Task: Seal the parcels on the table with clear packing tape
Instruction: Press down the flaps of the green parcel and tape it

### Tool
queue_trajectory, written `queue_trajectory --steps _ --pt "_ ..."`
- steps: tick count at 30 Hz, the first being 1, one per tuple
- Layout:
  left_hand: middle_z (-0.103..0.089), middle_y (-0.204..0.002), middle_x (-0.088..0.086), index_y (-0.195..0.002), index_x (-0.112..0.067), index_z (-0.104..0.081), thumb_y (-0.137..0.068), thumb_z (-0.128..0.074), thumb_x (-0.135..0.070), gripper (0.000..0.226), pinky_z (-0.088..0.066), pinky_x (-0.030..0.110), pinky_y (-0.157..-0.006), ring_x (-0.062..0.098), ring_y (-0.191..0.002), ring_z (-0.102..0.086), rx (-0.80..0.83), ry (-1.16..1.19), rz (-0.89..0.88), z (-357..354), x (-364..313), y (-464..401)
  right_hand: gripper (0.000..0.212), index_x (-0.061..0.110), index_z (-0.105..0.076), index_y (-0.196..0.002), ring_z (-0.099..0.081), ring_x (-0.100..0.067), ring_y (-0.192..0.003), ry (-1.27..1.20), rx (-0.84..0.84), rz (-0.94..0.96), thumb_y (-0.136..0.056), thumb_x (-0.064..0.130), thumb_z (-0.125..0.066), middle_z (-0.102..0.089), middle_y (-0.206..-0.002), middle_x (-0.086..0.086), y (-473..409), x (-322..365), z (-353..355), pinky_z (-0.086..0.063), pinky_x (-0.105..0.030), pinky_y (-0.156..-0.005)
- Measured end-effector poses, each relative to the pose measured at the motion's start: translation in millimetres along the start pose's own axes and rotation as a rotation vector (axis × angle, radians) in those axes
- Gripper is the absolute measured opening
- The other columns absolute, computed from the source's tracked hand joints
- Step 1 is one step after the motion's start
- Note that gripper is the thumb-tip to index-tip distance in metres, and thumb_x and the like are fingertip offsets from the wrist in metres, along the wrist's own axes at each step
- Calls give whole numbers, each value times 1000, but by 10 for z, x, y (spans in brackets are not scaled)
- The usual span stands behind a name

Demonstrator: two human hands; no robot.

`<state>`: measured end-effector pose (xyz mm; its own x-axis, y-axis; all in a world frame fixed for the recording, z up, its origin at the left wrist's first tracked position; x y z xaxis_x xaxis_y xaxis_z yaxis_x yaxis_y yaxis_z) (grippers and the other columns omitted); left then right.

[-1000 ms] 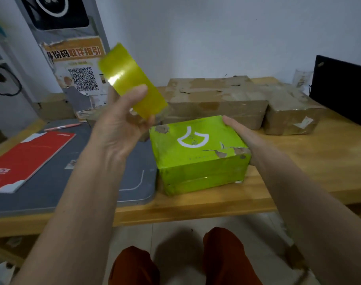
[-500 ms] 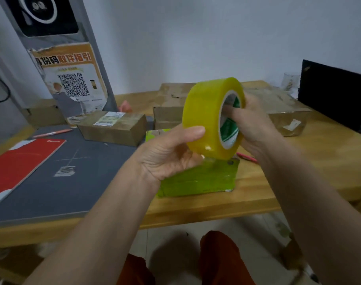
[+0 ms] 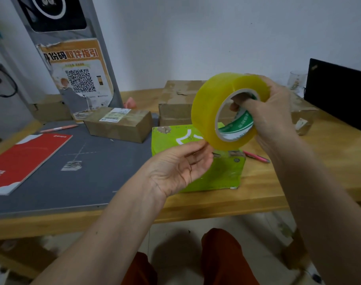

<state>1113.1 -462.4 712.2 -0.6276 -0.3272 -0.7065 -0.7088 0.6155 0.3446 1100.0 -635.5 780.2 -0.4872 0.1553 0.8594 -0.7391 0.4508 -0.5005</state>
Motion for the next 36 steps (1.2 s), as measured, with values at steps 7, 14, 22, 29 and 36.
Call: queue_trajectory --steps 7,14,22,29,36 --pt "-63 -56 6 -55 -3 -69 -91 -58 2 38 -51 17 -44 8 -45 -57 -123 -195 -98 89 -135 -38 33 31 -65 -96 -65 -15 -67 142 -39 80 -69 13 -70 -68 -80 4 58 63 -1 -57 -31 -68" --pt "-57 -53 0 -74 -6 -58 -94 -60 -1 21 -45 18 -42 8 -47 -45 -276 -536 -235 241 -503 -53 46 8 -68 -115 -60 7 -79 480 -43 182 -70 -4 -70 -64 -103 3 -10 -3 266 -45 -5 -74" --pt "-70 -93 9 -83 -10 -66 -97 -59 -35 30 -51 40 -76 33 -94 -63 -597 -1660 -556 -33 -445 -216 55 13 -66 -121 -54 -13 -99 741 99 235 -72 -12 -66 -60 -106 3 26 52 277 -40 -23 -83" --pt "-66 -115 8 -111 -17 -65 -100 -53 -34 23 -39 34 -76 31 -112 -58 -647 -2012 -489 -50 -338 -332 57 16 -66 -124 -57 -31 -112 915 274 340 -68 7 -71 -66 -119 -9 -75 -20 86 -41 -32 -86" --pt "-29 -143 12 -141 -12 -31 -88 -69 -16 65 -41 41 -77 36 -120 -46 -786 -1765 -565 107 -460 -268 60 19 -64 -127 -58 -35 -105 955 292 400 -72 -4 -67 -65 -115 -8 -100 -23 7 -49 -47 -83"
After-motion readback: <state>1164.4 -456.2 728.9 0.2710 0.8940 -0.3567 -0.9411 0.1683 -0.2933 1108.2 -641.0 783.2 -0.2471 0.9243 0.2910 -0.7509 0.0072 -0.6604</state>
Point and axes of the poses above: each hand's wrist, its own y-axis away from the middle knuckle, its own z-axis out of the back of the hand, x = y × z, the point moved 4 cm from there along -y, towards the middle knuckle
